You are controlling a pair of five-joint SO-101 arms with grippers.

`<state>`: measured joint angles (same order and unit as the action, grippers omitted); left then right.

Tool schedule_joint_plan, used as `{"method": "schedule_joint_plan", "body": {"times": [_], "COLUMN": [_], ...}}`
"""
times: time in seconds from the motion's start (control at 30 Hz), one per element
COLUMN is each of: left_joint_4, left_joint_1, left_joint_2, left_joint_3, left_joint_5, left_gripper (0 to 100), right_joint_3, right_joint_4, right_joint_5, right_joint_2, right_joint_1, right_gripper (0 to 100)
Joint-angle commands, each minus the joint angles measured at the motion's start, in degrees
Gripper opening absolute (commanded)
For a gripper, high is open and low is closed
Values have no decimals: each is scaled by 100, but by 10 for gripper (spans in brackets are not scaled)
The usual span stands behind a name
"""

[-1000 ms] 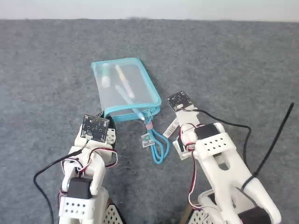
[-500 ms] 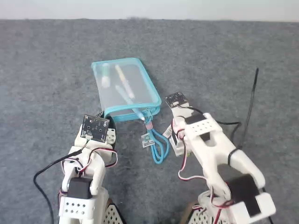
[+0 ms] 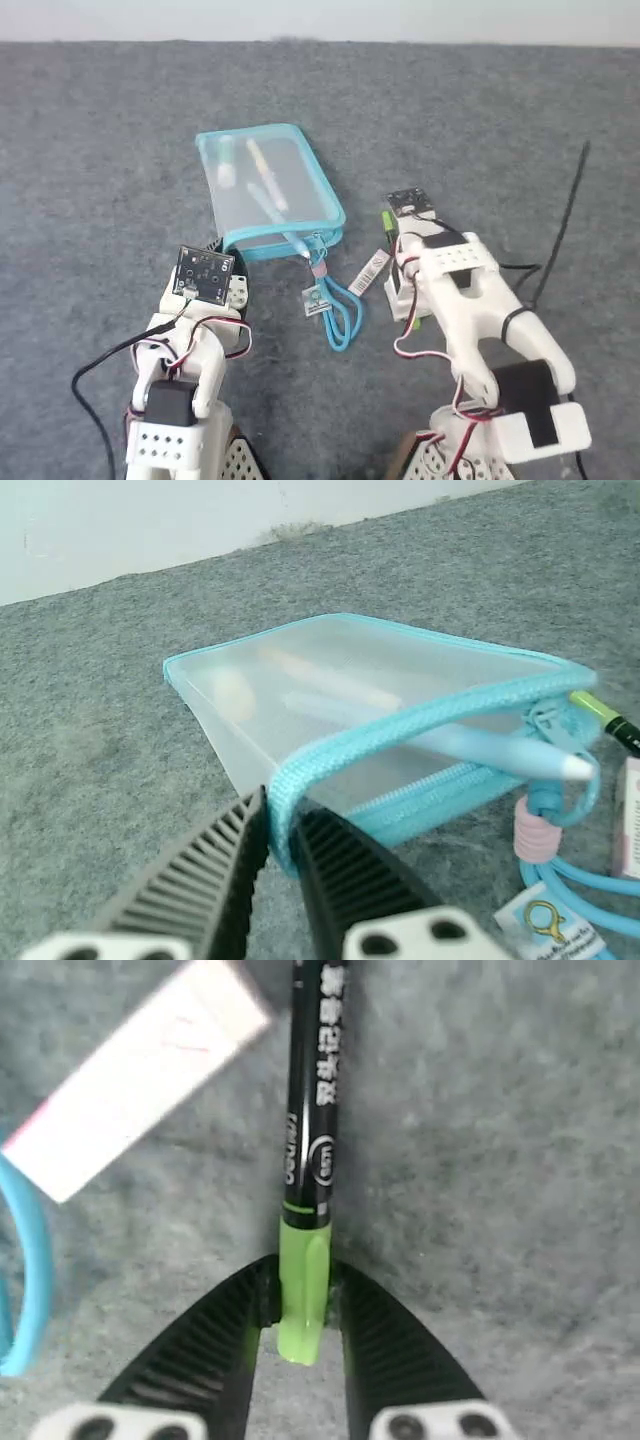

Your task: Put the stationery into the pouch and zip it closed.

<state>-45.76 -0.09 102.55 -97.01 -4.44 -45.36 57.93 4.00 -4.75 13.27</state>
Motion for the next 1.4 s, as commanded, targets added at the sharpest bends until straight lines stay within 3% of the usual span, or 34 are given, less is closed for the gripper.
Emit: {"method": "schedule_joint_plan", "body": {"times": [0.0,0.27,0.43,0.57,0.77,0.9,1.2,1.37], "left_joint_4": [97,97,97,97,97,97,97,97], "left_joint_1": [9,9,9,9,9,9,9,9], "left_joint_2": [62,62,62,62,62,62,62,62], "left_joint_3": [40,40,40,40,40,40,40,40], "left_joint_5": [-9,-9,-9,-9,-9,-9,-9,-9], "left_gripper": [12,12,12,12,12,12,12,12], "right_joint_3": [229,-62,-88,185,791,958,958,941], "right_joint_4": [479,857,1367,2053,3301,3653,4330,4295], "right_joint_5": [527,800,1143,1521,2268,2277,2277,2277], "right_joint_2": [-189,-1868,-3169,-4004,-4356,-4356,-4418,-4356], "right_joint_1": [-338,-1147,-1270,-743,1218,2000,2053,1657], "right_gripper": [36,8,8,8,8,8,8,8]}}
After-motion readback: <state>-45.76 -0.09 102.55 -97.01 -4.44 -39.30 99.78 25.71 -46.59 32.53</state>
